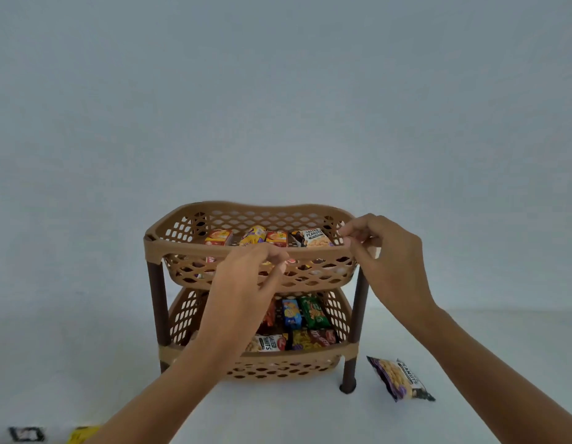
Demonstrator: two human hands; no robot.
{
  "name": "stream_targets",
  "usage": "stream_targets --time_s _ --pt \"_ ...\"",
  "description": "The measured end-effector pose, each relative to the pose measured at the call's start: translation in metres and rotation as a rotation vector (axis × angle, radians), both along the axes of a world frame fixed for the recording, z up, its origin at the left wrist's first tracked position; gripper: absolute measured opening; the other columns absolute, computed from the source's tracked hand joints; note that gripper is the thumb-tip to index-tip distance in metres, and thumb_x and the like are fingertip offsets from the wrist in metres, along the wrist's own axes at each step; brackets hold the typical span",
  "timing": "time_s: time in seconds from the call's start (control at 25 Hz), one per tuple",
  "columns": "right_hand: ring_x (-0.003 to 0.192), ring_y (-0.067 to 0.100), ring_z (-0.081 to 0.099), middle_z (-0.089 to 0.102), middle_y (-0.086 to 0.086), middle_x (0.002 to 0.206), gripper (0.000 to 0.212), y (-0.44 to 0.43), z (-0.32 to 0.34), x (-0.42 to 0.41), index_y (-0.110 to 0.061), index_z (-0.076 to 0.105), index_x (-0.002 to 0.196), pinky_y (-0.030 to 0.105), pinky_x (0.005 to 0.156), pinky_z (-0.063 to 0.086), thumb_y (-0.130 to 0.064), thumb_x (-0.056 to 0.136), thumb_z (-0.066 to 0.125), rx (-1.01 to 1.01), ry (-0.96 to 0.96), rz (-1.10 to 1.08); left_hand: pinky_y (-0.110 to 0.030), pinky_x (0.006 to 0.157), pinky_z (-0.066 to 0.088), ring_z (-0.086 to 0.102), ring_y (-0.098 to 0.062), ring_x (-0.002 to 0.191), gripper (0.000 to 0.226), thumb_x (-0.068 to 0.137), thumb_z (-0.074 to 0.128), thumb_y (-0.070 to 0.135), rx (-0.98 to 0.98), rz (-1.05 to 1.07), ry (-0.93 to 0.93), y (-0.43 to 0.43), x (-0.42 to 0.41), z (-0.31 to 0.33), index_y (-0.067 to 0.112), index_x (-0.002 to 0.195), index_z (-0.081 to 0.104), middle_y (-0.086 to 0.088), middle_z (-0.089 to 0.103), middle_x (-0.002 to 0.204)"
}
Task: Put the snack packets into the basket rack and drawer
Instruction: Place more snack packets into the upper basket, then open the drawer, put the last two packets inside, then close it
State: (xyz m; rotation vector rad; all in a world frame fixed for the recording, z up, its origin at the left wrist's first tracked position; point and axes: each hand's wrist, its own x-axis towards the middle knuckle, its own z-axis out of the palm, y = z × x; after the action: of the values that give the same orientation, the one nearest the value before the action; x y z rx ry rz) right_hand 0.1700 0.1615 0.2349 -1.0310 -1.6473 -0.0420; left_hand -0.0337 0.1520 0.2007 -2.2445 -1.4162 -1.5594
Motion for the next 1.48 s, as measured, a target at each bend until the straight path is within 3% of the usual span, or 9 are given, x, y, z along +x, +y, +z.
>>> stream_targets --time_s 0.12,0.2,0.56,0.76,1.0,1.32,1.48 --pt "0.079 0.003 0.060 0.064 -0.015 0.080 0.020 -0.035 -0.035 0.016 -0.024 0.066 0.088 0.009 0.070 0.047 -0.004 0.082 0.066 0.028 -0.051 -0.035 -0.017 0.082 0.045 0.057 -0.002 0.096 0.011 0.087 0.061 0.026 -0.069 -0.015 0.017 -0.027 0.006 -0.030 0.027 0.097 0.066 0.017 0.066 0.096" --pt "0.077 0.003 0.059 0.064 -0.013 0.080 0.018 -0.056 -0.063 0.026 -0.020 0.066 0.089 0.008 0.070 0.046 -0.004 0.082 0.067 0.005 -0.072 -0.066 -0.011 0.078 0.042 0.057 -0.001 0.094 0.011 0.087 0.061 0.024 -0.113 -0.021 0.001 -0.047 0.012 -0.051 0.026 0.096 0.067 0.020 0.063 0.093" --pt "0.073 0.004 0.058 0.067 -0.005 0.086 0.008 -0.138 -0.161 0.056 -0.014 0.068 0.089 0.011 0.067 0.046 -0.010 0.083 0.069 -0.242 -0.064 -0.088 -0.002 0.072 0.041 0.060 0.005 0.083 0.012 0.088 0.061 0.019 -0.427 -0.001 -0.089 -0.133 0.027 -0.150 0.026 0.095 0.067 0.020 0.066 0.091" --pt "0.076 0.006 0.059 0.067 -0.002 0.090 0.011 -0.172 -0.206 0.067 -0.012 0.067 0.095 0.007 0.069 0.045 -0.016 0.086 0.065 -0.437 -0.041 -0.067 -0.010 0.072 0.044 0.060 0.007 0.088 0.021 0.089 0.059 0.013 -0.556 0.100 -0.224 -0.184 0.031 -0.190 0.033 0.088 0.065 0.027 0.066 0.085" --pt "0.079 0.008 0.061 0.068 -0.003 0.092 0.011 -0.212 -0.237 0.073 -0.012 0.067 0.096 0.011 0.069 0.048 -0.016 0.087 0.064 -0.531 -0.024 -0.045 -0.010 0.074 0.044 0.060 0.007 0.088 0.023 0.089 0.058 0.012 -0.660 0.150 -0.297 -0.232 0.050 -0.213 0.034 0.087 0.066 0.024 0.068 0.087" --pt "0.074 0.003 0.059 0.066 -0.006 0.088 0.010 -0.280 -0.256 0.064 -0.017 0.066 0.095 0.007 0.066 0.045 -0.014 0.086 0.065 -0.540 0.008 -0.115 -0.005 0.070 0.044 0.059 0.008 0.085 0.018 0.089 0.059 0.015 -0.759 0.080 -0.316 -0.290 0.042 -0.217 0.030 0.086 0.067 0.020 0.069 0.082" --pt "0.073 0.006 0.059 0.065 -0.012 0.085 0.007 -0.325 -0.268 0.040 -0.022 0.065 0.094 0.012 0.063 0.046 -0.018 0.088 0.063 -0.597 0.073 -0.110 -0.006 0.068 0.044 0.061 0.004 0.078 0.017 0.090 0.058 0.019 -0.905 0.064 -0.406 -0.333 0.026 -0.227 0.030 0.083 0.068 0.016 0.071 0.078"
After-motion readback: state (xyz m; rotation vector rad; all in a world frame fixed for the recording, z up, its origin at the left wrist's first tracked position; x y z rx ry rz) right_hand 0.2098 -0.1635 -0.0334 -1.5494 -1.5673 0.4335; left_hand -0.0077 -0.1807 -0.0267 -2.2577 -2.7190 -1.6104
